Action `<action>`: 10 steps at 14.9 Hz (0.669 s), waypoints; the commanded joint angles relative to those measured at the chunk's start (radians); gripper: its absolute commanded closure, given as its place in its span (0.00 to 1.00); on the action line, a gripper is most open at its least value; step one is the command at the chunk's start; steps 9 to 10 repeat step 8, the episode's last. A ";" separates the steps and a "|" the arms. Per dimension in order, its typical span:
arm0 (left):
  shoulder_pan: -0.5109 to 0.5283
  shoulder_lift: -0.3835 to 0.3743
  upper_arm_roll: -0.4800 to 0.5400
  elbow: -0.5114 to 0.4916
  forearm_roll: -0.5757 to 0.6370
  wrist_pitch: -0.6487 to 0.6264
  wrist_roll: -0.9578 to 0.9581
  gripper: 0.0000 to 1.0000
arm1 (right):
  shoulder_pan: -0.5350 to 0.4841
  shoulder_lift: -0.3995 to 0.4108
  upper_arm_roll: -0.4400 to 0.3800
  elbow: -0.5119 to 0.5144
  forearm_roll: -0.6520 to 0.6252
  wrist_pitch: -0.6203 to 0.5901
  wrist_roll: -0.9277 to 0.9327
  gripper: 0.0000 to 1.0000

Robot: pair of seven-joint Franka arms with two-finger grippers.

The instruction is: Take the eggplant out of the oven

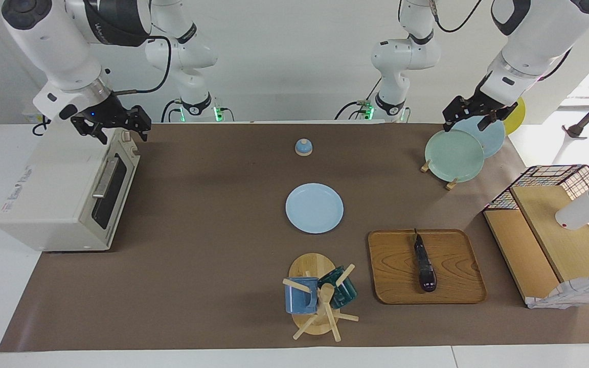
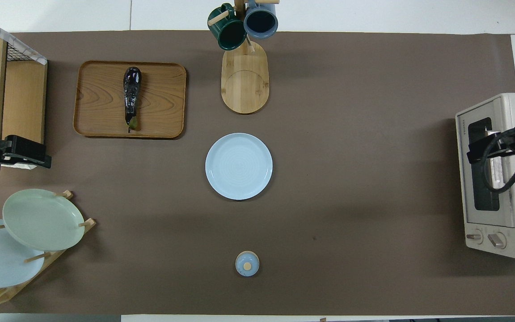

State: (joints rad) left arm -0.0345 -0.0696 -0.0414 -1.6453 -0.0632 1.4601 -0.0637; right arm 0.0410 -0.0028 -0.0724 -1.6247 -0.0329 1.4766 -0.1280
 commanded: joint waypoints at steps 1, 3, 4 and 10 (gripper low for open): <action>-0.007 -0.013 0.011 -0.008 0.020 0.011 0.015 0.00 | -0.007 -0.017 0.002 -0.017 0.022 0.005 0.013 0.00; -0.007 -0.013 0.012 -0.008 0.022 0.011 0.016 0.00 | -0.007 -0.017 0.002 -0.017 0.022 0.005 0.013 0.00; -0.010 -0.013 0.011 -0.011 0.034 0.017 0.016 0.00 | -0.006 -0.017 0.002 -0.017 0.022 0.005 0.013 0.00; -0.018 -0.016 0.011 -0.024 0.045 0.022 0.016 0.00 | -0.006 -0.017 0.002 -0.017 0.022 0.005 0.013 0.00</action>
